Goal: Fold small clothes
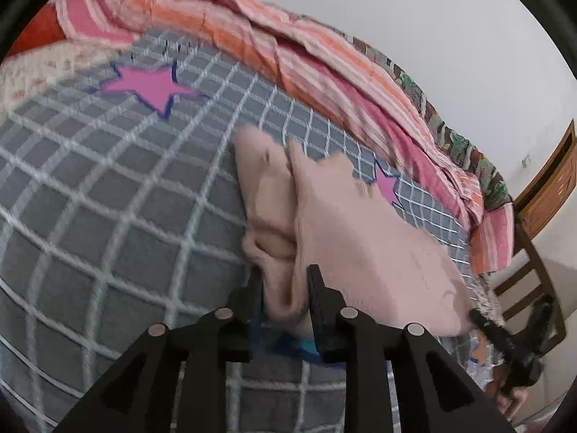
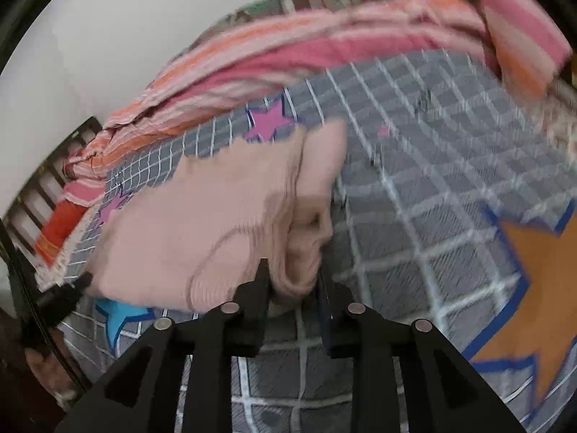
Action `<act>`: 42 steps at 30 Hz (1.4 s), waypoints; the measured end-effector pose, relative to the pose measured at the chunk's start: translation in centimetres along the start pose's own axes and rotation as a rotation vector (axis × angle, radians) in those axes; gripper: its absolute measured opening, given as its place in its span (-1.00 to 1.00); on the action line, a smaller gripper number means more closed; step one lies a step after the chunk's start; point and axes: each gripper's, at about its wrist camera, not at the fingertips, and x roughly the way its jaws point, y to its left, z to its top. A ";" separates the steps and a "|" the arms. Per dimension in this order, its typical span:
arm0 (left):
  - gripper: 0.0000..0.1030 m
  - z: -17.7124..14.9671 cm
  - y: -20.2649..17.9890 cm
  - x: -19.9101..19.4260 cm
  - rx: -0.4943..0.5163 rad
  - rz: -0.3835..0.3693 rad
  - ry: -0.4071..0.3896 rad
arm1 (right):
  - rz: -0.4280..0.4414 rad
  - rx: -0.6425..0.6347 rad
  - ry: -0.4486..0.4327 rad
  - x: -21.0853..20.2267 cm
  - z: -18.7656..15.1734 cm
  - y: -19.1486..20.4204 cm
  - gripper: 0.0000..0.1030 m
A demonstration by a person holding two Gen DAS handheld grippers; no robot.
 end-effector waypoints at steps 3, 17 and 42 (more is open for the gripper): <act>-0.42 1.9 -0.8 0.0 0.058 0.017 -0.030 | -0.040 -0.064 -0.057 -0.4 1.9 0.8 -0.38; -0.31 10.5 -5.6 12.1 0.156 0.139 0.135 | -0.029 -0.018 0.079 10.5 10.9 1.2 -0.38; -0.46 11.8 -6.0 10.3 0.215 0.151 0.055 | -0.090 -0.185 0.048 11.9 13.6 6.2 -0.47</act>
